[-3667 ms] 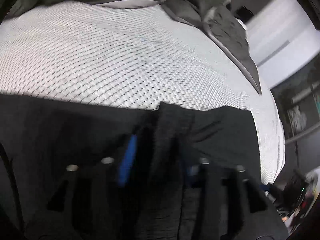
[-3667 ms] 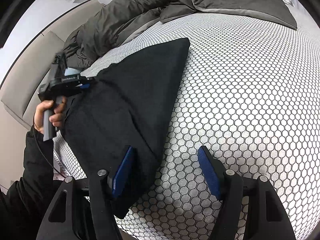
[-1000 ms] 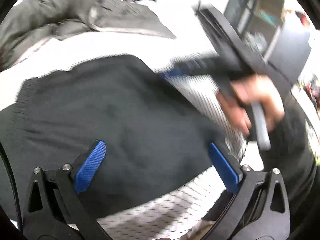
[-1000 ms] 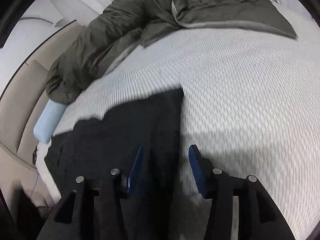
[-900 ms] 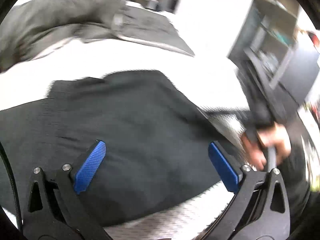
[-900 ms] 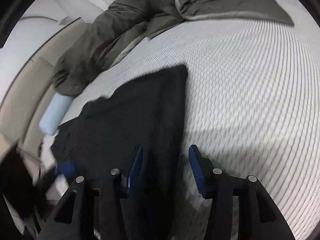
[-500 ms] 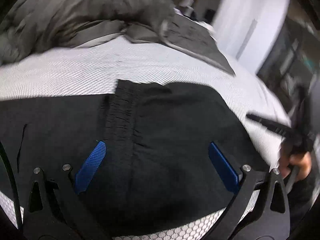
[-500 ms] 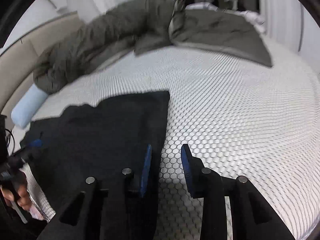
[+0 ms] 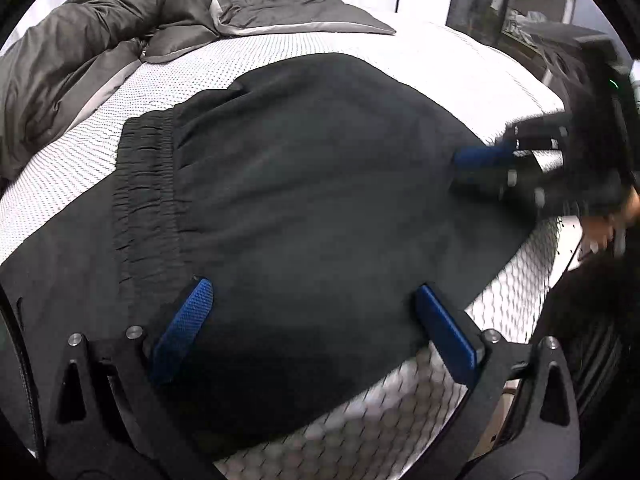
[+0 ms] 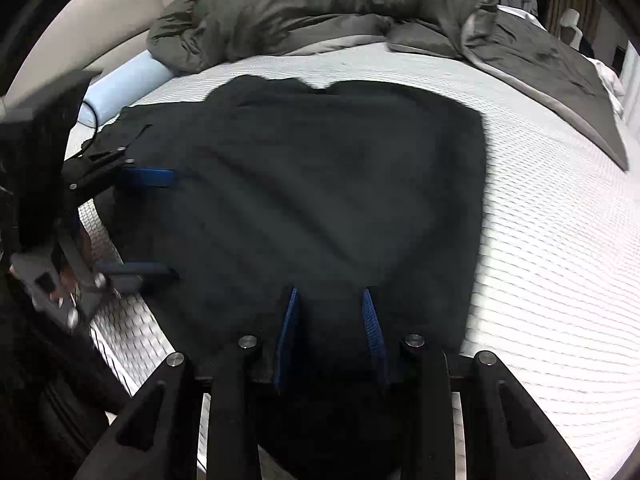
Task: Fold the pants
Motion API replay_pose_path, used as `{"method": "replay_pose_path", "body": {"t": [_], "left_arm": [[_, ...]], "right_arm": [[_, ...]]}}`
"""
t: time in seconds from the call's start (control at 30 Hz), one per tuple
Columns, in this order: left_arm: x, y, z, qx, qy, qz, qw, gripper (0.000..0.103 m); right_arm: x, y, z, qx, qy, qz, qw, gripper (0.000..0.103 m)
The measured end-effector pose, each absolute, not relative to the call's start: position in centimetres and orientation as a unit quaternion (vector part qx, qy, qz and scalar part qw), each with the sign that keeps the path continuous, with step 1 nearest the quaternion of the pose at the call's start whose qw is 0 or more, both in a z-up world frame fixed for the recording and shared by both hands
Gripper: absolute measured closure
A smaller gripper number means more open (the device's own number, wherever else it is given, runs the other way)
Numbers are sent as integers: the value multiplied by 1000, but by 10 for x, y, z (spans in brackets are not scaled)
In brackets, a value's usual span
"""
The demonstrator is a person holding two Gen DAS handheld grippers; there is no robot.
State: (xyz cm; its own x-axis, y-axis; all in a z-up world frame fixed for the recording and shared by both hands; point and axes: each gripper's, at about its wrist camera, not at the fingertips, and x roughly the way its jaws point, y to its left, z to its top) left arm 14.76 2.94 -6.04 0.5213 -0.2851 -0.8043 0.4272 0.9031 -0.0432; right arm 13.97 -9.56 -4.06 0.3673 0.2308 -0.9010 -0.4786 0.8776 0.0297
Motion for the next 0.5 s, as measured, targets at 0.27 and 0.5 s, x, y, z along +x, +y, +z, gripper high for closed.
{"method": "replay_pose_path", "body": {"t": [0.27, 0.5], "left_arm": [[156, 58, 0, -21, 370, -207, 905, 2], [222, 49, -46, 2, 468, -181, 865, 19]], "right_arm": [[153, -100, -12, -90, 473, 222, 848, 52], [214, -48, -54, -107, 539, 230, 803, 52]]}}
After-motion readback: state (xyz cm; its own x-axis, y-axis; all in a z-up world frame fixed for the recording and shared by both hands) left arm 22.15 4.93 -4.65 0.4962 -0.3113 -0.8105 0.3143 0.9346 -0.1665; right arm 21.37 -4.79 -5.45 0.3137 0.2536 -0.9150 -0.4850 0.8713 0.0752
